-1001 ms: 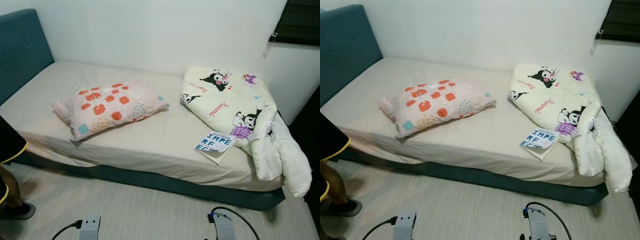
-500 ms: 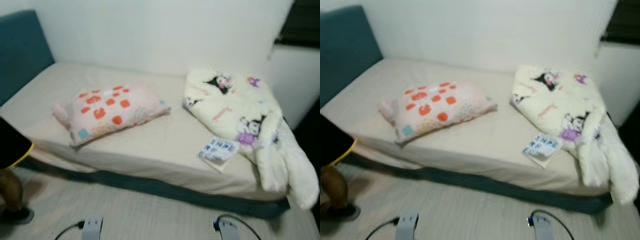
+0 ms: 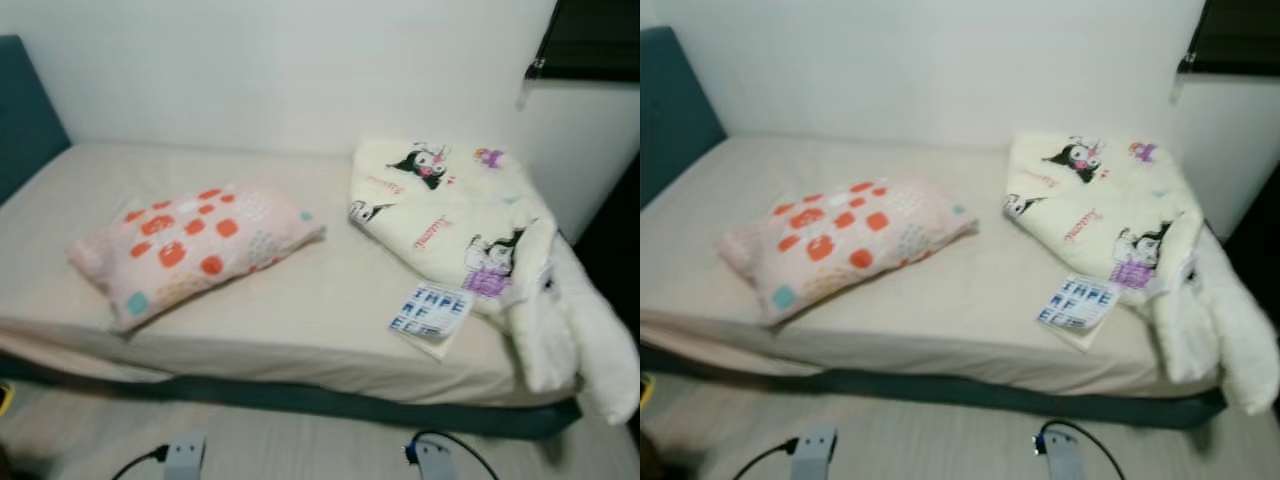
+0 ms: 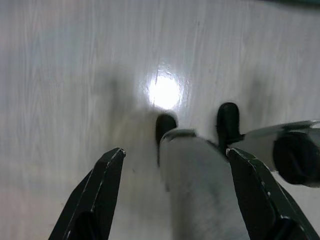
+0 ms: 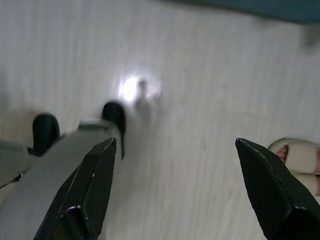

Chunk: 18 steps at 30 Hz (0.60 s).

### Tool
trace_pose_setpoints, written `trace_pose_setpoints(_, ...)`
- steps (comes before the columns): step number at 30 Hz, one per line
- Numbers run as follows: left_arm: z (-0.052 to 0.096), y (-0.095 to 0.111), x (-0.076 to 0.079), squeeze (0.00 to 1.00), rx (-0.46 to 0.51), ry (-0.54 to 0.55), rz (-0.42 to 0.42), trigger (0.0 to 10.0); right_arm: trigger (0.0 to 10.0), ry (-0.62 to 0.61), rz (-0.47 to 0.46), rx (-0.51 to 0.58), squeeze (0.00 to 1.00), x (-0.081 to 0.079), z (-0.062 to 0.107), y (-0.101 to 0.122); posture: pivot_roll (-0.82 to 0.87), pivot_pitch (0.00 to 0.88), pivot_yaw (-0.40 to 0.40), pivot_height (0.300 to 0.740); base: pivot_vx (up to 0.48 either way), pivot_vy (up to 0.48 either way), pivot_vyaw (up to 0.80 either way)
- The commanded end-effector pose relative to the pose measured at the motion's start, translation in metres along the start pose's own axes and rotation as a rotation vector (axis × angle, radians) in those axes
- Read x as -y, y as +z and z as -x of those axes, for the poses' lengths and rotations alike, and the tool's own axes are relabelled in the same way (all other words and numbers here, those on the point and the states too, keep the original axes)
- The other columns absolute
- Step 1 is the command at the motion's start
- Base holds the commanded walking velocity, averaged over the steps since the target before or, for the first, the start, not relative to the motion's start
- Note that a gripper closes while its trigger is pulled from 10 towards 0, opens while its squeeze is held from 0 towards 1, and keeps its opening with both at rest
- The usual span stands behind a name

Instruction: Clean up the room

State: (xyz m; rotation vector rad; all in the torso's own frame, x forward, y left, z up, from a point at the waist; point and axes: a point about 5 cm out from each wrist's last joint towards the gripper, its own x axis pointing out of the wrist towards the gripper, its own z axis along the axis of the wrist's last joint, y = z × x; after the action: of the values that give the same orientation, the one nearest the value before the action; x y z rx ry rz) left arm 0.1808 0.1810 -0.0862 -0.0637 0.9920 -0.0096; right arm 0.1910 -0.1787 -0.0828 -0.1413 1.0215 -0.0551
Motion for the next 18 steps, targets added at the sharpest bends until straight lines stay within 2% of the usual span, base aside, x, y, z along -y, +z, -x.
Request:
trace_pose_setpoints(1, 0.001, -0.008, -0.002, 0.00, -0.028, 0.002, -0.006, 10.0, 10.0, 0.011, -0.004, -0.040, 0.00, -0.007, 0.001, -0.011, -0.05, 0.074, -0.008, 0.740, 0.000, 0.000, -0.69)
trace_pose_setpoints(8, 0.001, -0.009, -0.002, 0.00, -0.028, 0.000, -0.013, 10.0, 10.0, 0.009, 0.003, -0.033, 0.00, -0.008, 0.001, -0.009, -0.05, 0.067, -0.008, 0.740, 0.000, 0.000, -0.69)
trace_pose_setpoints(10, 0.002, -0.009, -0.003, 0.00, -0.024, 0.006, 0.009, 10.0, 10.0, 0.008, -0.002, -0.022, 0.00, -0.008, 0.001, -0.008, -0.05, 0.065, -0.008, 0.740, 0.000, 0.000, -0.61)
trace_pose_setpoints(14, 0.001, -0.008, -0.002, 0.00, -0.021, 0.005, 0.020, 10.0, 10.0, 0.014, -0.024, 0.001, 0.00, -0.005, 0.001, -0.006, -0.05, 0.064, -0.006, 0.740, 0.000, 0.000, 0.00)
trace_pose_setpoints(15, 0.001, -0.007, -0.002, 1.00, -0.019, -0.004, 0.032, 10.0, 10.0, 0.033, -0.037, 0.013, 0.99, -0.005, 0.001, -0.004, -0.05, 0.064, -0.006, 0.740, 0.000, 0.000, 0.00)
trace_pose_setpoints(18, 0.000, -0.004, 0.001, 1.00, -0.013, -0.012, 0.041, 10.0, 10.0, 0.074, -0.060, 0.033, 1.00, -0.006, 0.001, 0.001, -0.05, 0.065, -0.007, 0.740, 0.000, 0.000, 0.00)
